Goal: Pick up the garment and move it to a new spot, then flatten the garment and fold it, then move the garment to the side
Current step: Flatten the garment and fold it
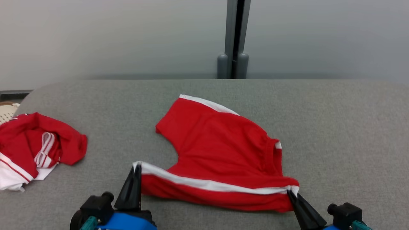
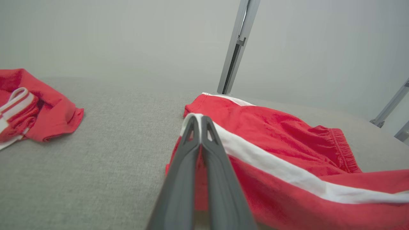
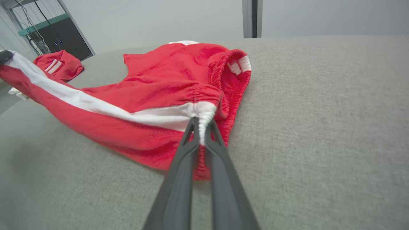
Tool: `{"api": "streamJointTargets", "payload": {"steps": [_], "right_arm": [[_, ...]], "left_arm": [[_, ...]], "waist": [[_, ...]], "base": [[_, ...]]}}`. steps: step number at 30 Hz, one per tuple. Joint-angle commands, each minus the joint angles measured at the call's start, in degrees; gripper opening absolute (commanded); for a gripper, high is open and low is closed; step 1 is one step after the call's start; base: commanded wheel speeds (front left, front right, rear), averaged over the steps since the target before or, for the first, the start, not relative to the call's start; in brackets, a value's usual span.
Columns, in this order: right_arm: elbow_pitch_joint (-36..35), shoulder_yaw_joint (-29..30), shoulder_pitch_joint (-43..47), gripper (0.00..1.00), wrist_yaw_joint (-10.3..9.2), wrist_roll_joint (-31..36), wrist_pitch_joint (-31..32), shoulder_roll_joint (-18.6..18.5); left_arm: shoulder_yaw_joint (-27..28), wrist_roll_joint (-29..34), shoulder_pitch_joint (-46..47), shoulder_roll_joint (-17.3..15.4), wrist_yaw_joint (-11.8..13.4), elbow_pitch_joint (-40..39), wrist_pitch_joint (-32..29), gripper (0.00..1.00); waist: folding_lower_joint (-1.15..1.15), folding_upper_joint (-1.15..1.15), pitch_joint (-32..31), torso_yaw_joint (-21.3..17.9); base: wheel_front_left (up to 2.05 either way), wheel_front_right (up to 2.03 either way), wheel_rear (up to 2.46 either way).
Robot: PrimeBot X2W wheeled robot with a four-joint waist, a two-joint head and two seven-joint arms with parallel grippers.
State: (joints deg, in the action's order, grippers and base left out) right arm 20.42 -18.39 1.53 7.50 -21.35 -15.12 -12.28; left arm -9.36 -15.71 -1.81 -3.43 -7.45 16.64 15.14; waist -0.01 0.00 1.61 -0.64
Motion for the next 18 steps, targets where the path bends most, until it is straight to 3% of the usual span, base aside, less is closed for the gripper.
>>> {"api": "streamJointTargets", "payload": {"steps": [1,10,18], "right_arm": [[-0.5,0.7,-2.1,0.0,-0.02,-1.1,0.0,0.4],[1.5,0.5,-16.7,0.0,-0.01,-7.7,0.0,3.6],[3.0,-0.7,-25.3,0.0,-0.01,-11.5,0.0,5.9]], "left_arm": [[0.0,-0.3,3.0,-0.2,0.0,-0.5,0.0,0.0],[-3.3,-0.2,24.7,-3.0,0.0,5.3,0.0,0.0],[1.2,2.4,38.8,-5.3,0.2,15.5,0.0,0.0]], "waist": [[0.01,0.0,1.5,-0.1],[0.01,0.0,13.0,-4.7],[0.01,0.0,20.2,-9.3]], "base": [[0.0,0.0,0.0],[0.0,0.0,0.0],[0.0,0.0,0.0]]}}
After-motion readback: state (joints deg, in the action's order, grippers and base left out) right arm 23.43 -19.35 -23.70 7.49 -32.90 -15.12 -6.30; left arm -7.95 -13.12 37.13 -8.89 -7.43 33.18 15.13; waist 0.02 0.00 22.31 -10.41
